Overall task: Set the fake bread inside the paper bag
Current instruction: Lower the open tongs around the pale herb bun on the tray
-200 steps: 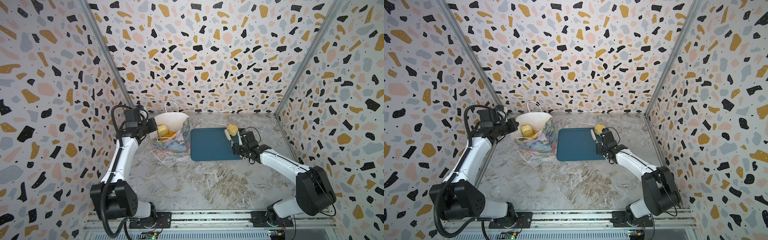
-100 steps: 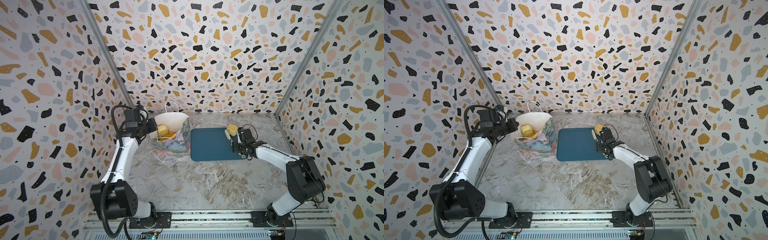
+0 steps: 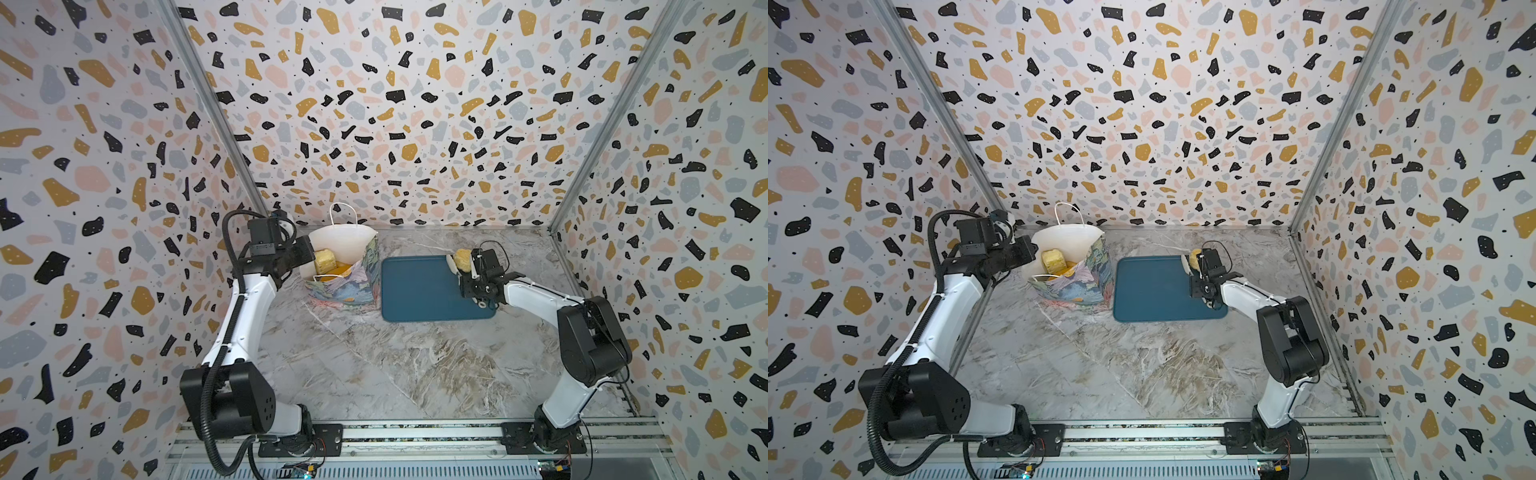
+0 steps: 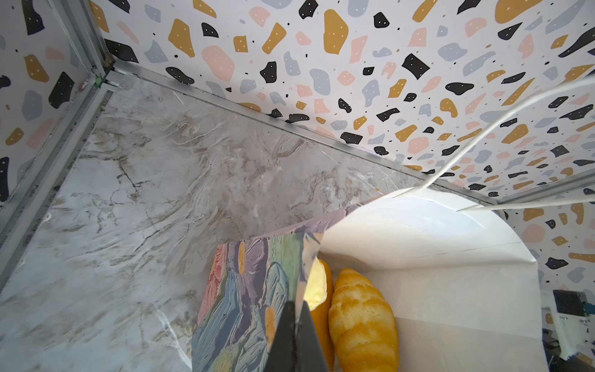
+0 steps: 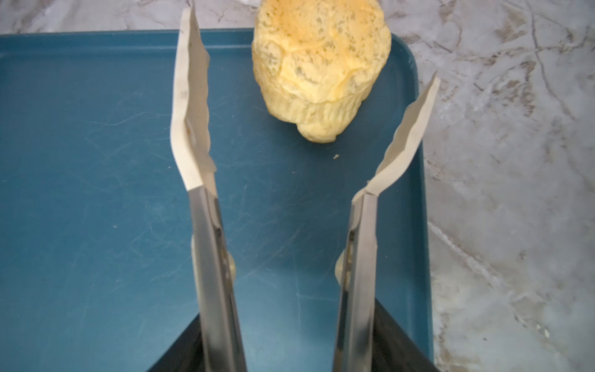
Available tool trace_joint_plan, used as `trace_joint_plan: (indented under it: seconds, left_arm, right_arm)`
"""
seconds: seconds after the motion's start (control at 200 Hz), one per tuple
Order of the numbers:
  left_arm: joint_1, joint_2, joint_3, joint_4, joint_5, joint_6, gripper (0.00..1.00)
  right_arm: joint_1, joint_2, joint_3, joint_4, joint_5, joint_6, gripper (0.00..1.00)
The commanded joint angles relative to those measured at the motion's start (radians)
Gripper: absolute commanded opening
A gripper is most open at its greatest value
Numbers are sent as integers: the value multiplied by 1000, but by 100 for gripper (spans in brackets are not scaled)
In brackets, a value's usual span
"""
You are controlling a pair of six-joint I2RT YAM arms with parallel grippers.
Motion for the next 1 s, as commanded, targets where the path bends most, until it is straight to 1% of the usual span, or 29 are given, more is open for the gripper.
trace_joint_plan:
  seconds: [0.0,0.115,0.24,0.566,0.681,0.806,0.996]
  left_arm:
    - [-4,-22,-12,55,24,-4,0]
    - [-4,-23,-12,55,27,-5,0]
    - [-4,-20,-11,57,27,-6,0]
    - [-4,-20,-14,60,32,-9,0]
    - [-4,-19,-13,62,36,-11,0]
    - [-4,-18,-14,64,39,-12,0]
    - [-4,-19,-14,65,42,-13,0]
  right_arm:
    - [-13,19,61,-31,-5,-2,65]
    - [-26,57,93,-47,-6,-2,65]
    - [-30,85,121,-53,-12,-5,62]
    - [-34,95,128,-64,-10,0,57]
    - [-35,107,146,-90,-13,-1,58]
    - [-36,96,152,-108,-22,0,62]
    - [-37,82,155,-133,-4,0,63]
